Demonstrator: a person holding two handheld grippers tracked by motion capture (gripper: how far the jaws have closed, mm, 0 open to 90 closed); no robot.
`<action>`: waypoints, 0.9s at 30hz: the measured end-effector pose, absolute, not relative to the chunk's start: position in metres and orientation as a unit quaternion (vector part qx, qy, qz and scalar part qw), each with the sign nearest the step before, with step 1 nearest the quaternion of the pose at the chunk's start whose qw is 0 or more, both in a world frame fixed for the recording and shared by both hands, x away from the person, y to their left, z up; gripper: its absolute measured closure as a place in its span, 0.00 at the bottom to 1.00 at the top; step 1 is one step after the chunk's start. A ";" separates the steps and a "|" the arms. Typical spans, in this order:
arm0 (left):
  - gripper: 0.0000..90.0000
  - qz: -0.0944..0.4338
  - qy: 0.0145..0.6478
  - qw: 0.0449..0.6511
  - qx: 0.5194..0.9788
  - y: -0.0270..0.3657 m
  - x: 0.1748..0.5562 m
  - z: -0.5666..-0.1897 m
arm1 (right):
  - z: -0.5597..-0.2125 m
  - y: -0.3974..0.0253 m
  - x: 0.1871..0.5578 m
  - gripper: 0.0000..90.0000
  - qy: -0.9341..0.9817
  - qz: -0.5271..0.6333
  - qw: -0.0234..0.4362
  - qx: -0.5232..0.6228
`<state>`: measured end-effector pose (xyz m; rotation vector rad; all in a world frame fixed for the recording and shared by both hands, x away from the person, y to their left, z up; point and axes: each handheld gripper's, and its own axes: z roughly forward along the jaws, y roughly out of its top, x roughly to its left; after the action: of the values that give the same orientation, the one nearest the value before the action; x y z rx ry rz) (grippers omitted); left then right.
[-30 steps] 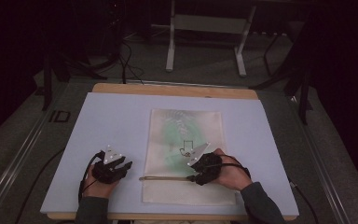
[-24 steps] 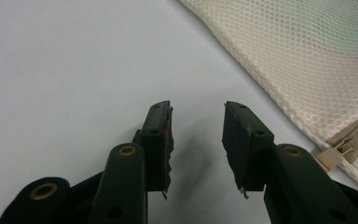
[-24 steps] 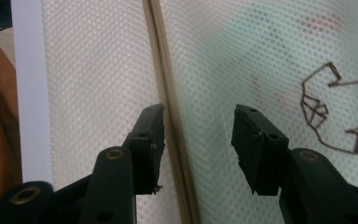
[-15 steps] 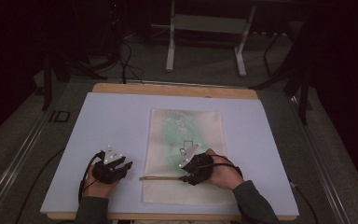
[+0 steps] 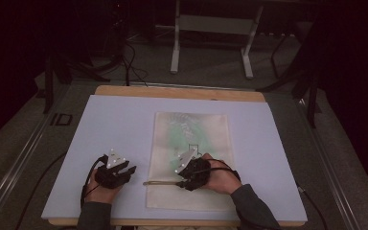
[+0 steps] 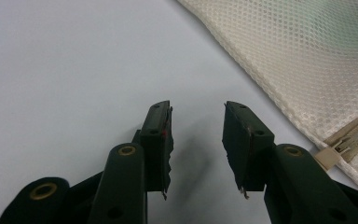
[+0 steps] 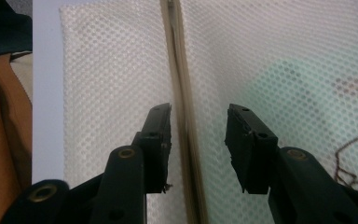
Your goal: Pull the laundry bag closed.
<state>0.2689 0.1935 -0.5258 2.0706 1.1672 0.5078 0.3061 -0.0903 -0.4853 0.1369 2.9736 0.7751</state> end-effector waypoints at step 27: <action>0.68 0.194 0.446 0.347 0.802 0.193 0.269 -0.526 | -0.491 -0.060 0.303 0.66 0.966 0.258 0.019 0.020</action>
<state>0.2692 0.1926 -0.5259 2.0807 1.1579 0.5027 0.3026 -0.0604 -0.4912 0.0623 2.9990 0.7998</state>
